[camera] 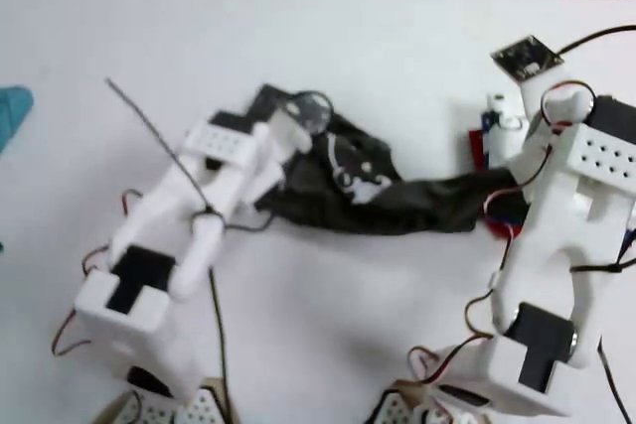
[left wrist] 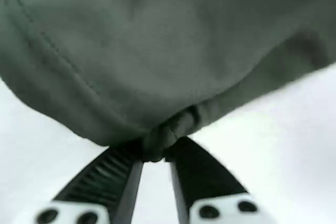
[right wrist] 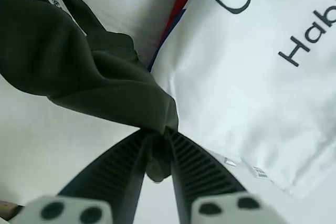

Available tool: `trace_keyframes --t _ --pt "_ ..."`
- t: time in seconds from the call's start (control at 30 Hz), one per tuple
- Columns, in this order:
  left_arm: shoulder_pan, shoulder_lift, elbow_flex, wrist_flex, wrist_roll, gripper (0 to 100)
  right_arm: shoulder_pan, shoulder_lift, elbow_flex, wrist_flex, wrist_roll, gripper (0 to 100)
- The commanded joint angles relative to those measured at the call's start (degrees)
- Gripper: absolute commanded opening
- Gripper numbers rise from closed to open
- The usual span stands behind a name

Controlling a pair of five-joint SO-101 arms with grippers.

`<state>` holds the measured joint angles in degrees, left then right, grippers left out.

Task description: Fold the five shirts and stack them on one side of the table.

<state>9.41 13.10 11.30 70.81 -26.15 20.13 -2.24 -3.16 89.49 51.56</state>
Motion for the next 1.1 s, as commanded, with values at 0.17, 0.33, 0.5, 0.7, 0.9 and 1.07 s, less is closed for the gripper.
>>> trace_keyframes --t 0.17,0.33,0.5,0.7,0.9,1.07 --pt "-6.07 -0.35 -16.13 13.8 -0.09 2 0.4 -4.26 -0.53 0.13 -0.18 2.1" --pt "-9.76 -3.16 -27.91 27.34 -0.18 2 -1.89 -11.03 -0.53 0.22 -0.18 2.1" --pt "-13.1 -15.21 -32.31 31.65 -0.18 2 -7.78 -24.13 -0.18 -0.4 -0.35 2.1" --pt "-17.49 -33.67 -25.19 31.47 -0.35 2 -8.57 -36.09 -0.09 -2.68 -6.77 2.1" --pt "-22.24 -50.37 -18.68 31.38 -3.52 2 -9.1 -42.95 3.16 -2.68 -6.68 2.1" --pt "-22.42 -56.09 -7.16 29.45 -6.07 2 -16.22 -43.65 21.1 -3.12 -9.32 2.1"
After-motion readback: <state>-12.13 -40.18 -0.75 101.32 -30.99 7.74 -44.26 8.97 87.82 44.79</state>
